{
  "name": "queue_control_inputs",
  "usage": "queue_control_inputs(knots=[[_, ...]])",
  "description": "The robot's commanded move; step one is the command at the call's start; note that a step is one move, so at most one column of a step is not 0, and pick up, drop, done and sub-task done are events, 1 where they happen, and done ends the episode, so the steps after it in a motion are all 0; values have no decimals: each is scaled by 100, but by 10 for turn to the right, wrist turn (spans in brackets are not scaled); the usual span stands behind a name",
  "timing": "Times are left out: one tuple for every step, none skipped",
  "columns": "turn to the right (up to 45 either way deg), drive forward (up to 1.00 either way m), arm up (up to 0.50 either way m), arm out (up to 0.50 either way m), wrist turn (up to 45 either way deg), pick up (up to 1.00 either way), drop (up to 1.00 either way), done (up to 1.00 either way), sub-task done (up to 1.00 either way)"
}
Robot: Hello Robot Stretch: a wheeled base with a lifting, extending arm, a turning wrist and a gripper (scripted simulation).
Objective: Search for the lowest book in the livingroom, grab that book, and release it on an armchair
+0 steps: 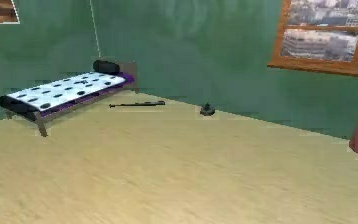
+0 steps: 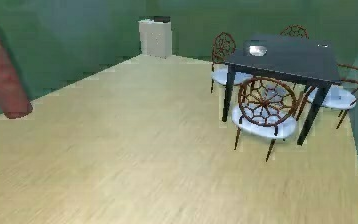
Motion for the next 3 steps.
queue_control_inputs(knots=[[-390, 0, 0, 0, 0, 0, 0, 0, 0], [0, 100, 0, 0, 0, 0, 0, 0, 0], [-30, 0, 0, 0, 0, 0, 0, 0, 0]])
